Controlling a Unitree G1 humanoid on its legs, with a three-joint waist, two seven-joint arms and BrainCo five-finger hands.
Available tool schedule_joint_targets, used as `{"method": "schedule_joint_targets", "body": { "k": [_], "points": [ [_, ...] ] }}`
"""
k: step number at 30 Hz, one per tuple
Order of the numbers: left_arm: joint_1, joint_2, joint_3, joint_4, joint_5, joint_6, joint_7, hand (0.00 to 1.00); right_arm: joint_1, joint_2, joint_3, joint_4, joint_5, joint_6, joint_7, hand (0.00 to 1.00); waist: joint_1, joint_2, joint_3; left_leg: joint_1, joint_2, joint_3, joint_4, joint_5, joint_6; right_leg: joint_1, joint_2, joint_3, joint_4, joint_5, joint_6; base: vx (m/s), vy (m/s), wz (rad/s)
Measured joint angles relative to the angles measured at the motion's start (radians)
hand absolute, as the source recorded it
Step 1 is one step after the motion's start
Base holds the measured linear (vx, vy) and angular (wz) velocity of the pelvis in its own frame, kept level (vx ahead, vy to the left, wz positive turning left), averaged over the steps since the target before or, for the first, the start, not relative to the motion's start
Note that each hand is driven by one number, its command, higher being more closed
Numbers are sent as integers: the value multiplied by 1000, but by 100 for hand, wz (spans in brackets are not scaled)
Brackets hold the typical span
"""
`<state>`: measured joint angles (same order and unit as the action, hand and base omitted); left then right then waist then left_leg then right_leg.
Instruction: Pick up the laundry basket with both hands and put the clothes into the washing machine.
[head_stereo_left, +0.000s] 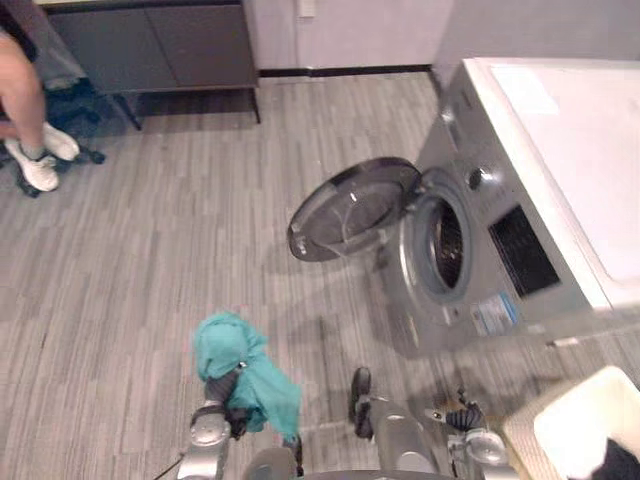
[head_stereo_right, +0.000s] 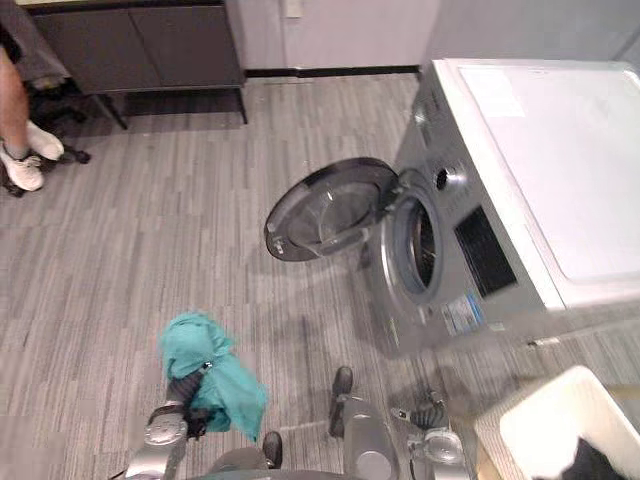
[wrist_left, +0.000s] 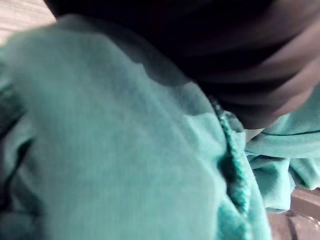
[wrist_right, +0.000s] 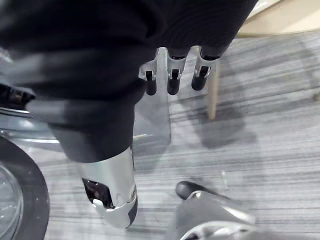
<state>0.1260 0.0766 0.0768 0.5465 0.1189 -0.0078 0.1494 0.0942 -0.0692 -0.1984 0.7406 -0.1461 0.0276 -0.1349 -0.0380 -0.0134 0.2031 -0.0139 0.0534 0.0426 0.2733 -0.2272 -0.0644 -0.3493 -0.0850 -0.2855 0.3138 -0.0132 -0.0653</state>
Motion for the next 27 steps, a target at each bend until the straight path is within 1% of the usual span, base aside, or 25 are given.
{"method": "schedule_joint_targets", "body": {
  "k": [1, 2, 3, 4, 5, 6, 7, 8, 10, 11, 12, 13, 14, 15, 16, 18, 19, 20, 21, 22, 23, 24, 25, 26, 27],
  "points": [
    [12, -32, -8, -25, 10, 1, -18, 100, 3, 13, 6, -32, 0, 0, 4, 0, -1, 11, 6, -32, 32, 54, 179, 16, -25, 57, 9, -15, 14, -26, -9, 548, -190, 2],
    [35, -59, -18, -56, 10, 1, -25, 100, 15, 17, 15, -68, 0, -1, 4, 0, 0, 29, 11, -63, 71, 96, 358, 57, -51, 118, 36, -15, 6, -44, -21, 649, -215, -28],
    [63, -78, -29, -97, 10, -1, -34, 100, 22, 21, 25, -101, 0, -3, 3, 0, 10, 33, 13, -101, 125, 125, 526, 122, -38, 182, 63, -1, -15, -66, -31, 519, -118, -76],
    [80, -89, -48, -143, 10, -5, -42, 100, 19, 26, 42, -138, 0, -7, 1, 0, 31, 39, 11, -162, 184, 164, 709, 109, -7, 243, 96, 52, -40, -101, -38, 562, -90, -119],
    [72, -94, -65, -163, 10, -5, -42, 100, 8, 30, 53, -160, 0, -9, 0, 0, 56, 46, 6, -220, 222, 195, 782, 73, 1, 264, 117, 97, -55, -105, -41, 492, -30, -138],
    [54, -95, -75, -181, 10, -6, -42, 100, 4, 32, 53, -181, 0, -11, -1, 0, 67, 35, 9, -261, 227, 212, 763, 51, 19, 286, 118, 139, -77, -105, -41, 295, -3, -99],
    [50, -95, -77, -185, 10, -7, -42, 100, 3, 34, 53, -183, 0, -12, -1, 0, 68, 32, 10, -270, 226, 212, 747, 42, 19, 292, 117, 148, -83, -105, -41, 331, 44, -86],
    [41, -96, -82, -189, 10, -13, -42, 100, 3, 45, 52, -182, 0, -10, -2, 0, 73, 28, 12, -300, 226, 206, 670, 23, 35, 318, 117, 183, -105, -105, -41, 312, 94, -85],
    [38, -94, -97, -189, 10, -14, -41, 100, 11, 46, 52, -176, -1, -3, -10, 0, 79, 19, 16, -303, 203, 170, 496, 19, 40, 352, 112, 246, -128, -110, -33, 321, 165, -99],
    [33, -92, -110, -182, 10, -15, -42, 100, 10, 50, 45, -166, -2, -2, -19, 0, 79, 10, 20, -286, 164, 100, 334, 27, 28, 364, 100, 287, -124, -124, -8, 260, 258, -104],
    [31, -95, -118, -167, 10, -15, -42, 100, 9, 49, 30, -143, -2, -3, -21, 0, 78, 16, 16, -256, 128, 5, 158, 65, -13, 365, 102, 326, -114, -139, 18, 252, 284, -110],
    [30, -96, -120, -159, 11, -15, -42, 100, 10, 44, 22, -133, -2, -2, -24, 0, 79, 24, 12, -240, 122, -38, 84, 102, -37, 362, 108, 345, -102, -154, 42, 250, 337, -127],
    [28, -106, -128, -135, 11, -15, -41, 100, 15, 21, 14, -115, -3, -2, -28, 0, 78, 62, 6, -213, 140, -101, 32, 180, -74, 359, 134, 385, -84, -181, 80, 196, 362, -114],
    [3, -84, -141, -98, 16, -11, -42, 100, 18, 38, 13, -88, -4, 2, -36, 0, 74, 25, -3, -199, 120, -67, 55, 158, -56, 349, 106, 410, -62, -193, 102, 187, 339, -107],
    [2, -72, -145, -99, 22, -11, -42, 100, 24, 47, 13, -87, -3, 1, -35, 0, 76, 12, -8, -185, 109, -44, 45, 145, -49, 343, 90, 416, -50, -202, 116, 140, 284, -90],
    [0, -38, -146, -96, 32, -13, -41, 100, 41, 63, 21, -69, -4, 0, -34, 0, 76, -22, -28, -145, 86, 70, 44, 114, -16, 325, 44, 487, -42, -209, 136, 98, 249, -105],
    [-3, -33, -147, -89, 32, -14, -41, 100, 40, 62, 21, -62, -3, -3, -34, 0, 74, -18, -31, -144, 83, 90, 42, 105, -12, 320, 37, 504, -49, -206, 144, 20, 245, -112],
    [-13, -26, -147, -68, 32, -18, -41, 100, 34, 59, 21, -40, -3, -4, -34, 0, 74, -22, -44, -143, 81, 138, 40, 93, -5, 300, 27, 547, -66, -196, 165, -11, 184, -90],
    [-14, -20, -146, -61, 32, -18, -41, 100, 27, 59, 21, -28, -3, -4, -34, 0, 74, -22, -44, -142, 81, 160, 39, 86, -6, 288, 23, 566, -74, -191, 174, -19, 138, -118],
    [-16, -11, -146, -46, 32, -18, -41, 100, 12, 58, 21, -2, -3, -3, -32, 0, 66, -20, -44, -141, 83, 207, 35, 78, -2, 264, 21, 600, -85, -175, 183, -23, 117, -119],
    [-15, -8, -138, -32, 32, -18, -40, 100, -1, 52, 25, 26, -3, -3, -29, 0, 54, -17, -46, -132, 86, 255, 9, 76, -6, 232, 22, 601, -95, -141, 196, -19, 110, -126],
    [-15, -7, -131, -28, 32, -17, -40, 100, -10, 47, 33, 41, -3, -2, -24, 0, 53, -16, -46, -121, 90, 285, -8, 81, -8, 211, 22, 575, -96, -118, 194, -3, 68, -161],
    [-17, -5, -108, -27, 31, -17, -40, 100, -39, 31, 46, 73, -4, -1, -16, 0, 51, -11, -48, -95, 113, 366, -57, 103, -1, 175, 10, 412, -111, -73, 160, 11, 13, -157],
    [-21, 0, -104, -26, 31, -17, -38, 100, -47, 22, 52, 86, -4, -1, -15, 0, 51, -10, -47, -77, 115, 407, -73, 110, 0, 167, -15, 254, -115, -64, 144, 33, -11, -149],
    [-28, 8, -105, -22, 31, -17, -38, 100, -52, 12, 50, 95, -4, -1, -16, 0, 40, 0, -47, -64, 117, 423, -82, 113, 1, 172, -34, 139, -126, -50, 126, 34, -13, -73]
  ]
}}
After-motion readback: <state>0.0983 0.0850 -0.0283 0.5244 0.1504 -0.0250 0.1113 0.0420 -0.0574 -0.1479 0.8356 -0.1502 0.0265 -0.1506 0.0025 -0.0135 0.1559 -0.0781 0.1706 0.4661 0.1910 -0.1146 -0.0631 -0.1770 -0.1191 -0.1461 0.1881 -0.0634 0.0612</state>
